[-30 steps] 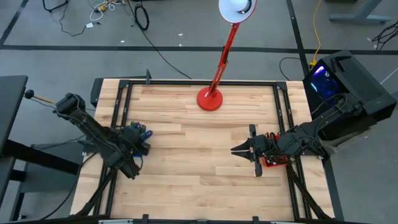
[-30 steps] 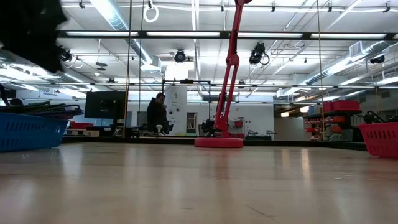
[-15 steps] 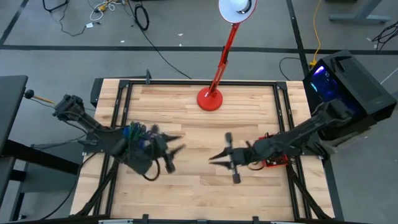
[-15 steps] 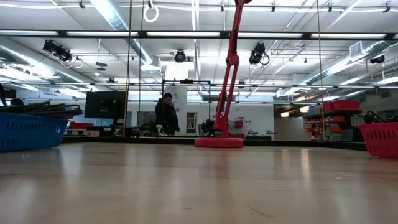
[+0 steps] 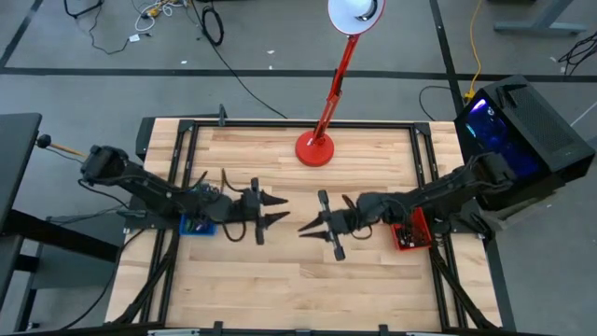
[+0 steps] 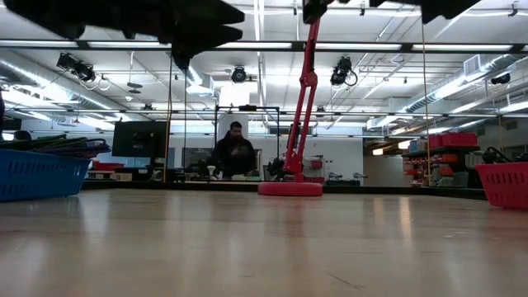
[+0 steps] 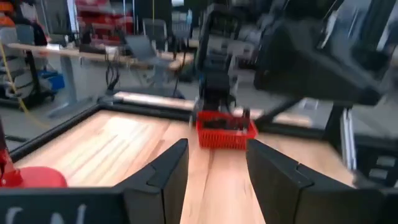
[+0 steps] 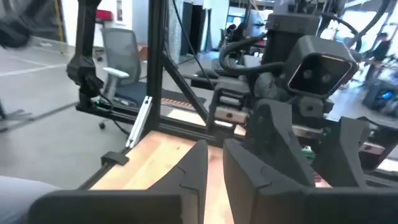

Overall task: Pick & Place USB Port
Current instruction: Return to Home Position

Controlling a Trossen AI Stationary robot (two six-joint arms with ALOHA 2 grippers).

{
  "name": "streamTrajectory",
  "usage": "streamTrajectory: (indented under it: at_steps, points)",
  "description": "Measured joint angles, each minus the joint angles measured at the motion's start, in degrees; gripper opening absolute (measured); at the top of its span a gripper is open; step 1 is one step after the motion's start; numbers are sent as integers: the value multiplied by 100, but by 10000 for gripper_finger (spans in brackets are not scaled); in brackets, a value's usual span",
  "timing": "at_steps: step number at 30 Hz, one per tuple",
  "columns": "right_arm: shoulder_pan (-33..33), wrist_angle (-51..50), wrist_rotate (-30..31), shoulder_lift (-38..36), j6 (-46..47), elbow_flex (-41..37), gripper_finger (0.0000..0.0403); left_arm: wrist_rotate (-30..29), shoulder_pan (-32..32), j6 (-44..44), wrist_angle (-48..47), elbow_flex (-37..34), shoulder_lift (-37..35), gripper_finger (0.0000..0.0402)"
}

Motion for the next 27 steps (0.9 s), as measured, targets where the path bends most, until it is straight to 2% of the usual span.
streamTrajectory:
  at_steps: [4, 7, 9, 16, 27]
  points:
    - [-514, 176, -646, 0, 373, -100, 52, 116, 184, -1, 1424, -700, -4, 167]
    - [-831, 782, -737, 0, 660, -482, 52, 84, 261, -18, 2028, -1037, -5, 167]
    - [-1000, 1135, -593, -2, 848, -781, 52, 71, 291, -33, 2001, -1157, -6, 167]
    - [-1215, 1192, 698, -2, 1876, -1543, 52, 66, 278, -640, 1900, -1266, -4, 167]
    - [-1211, 1094, 895, -2, 2064, -1948, 52, 60, 278, -940, 1899, -1265, -4, 167]
